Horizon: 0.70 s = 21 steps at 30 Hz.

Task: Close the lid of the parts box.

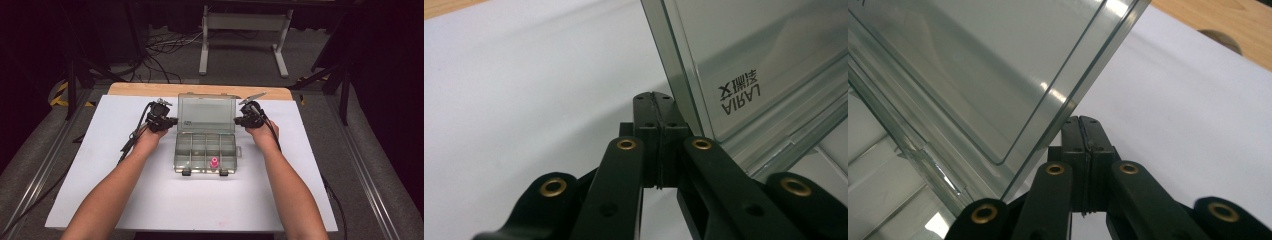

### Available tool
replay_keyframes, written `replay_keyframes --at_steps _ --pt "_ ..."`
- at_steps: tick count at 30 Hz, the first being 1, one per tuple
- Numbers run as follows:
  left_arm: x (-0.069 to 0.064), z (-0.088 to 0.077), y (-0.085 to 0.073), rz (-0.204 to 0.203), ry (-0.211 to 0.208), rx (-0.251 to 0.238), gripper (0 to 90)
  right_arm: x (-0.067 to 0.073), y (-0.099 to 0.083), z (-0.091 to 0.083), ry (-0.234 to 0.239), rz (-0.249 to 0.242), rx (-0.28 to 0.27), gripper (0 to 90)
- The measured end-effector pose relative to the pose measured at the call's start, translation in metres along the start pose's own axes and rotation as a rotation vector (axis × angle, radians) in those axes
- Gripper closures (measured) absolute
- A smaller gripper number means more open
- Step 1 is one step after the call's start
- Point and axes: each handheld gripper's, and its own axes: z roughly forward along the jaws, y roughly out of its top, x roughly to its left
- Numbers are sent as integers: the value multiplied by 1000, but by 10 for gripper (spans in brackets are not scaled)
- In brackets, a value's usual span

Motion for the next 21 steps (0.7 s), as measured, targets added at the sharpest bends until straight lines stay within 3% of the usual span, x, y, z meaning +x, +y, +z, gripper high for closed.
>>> replay_keyframes --at_steps 8,21 --pt "-1 -7 1 20 -8 -5 898 3 3 -7 -3 -28 -26 900" --pt "-7 -16 2 56 16 -22 899 7 4 -20 0 -43 -43 900"
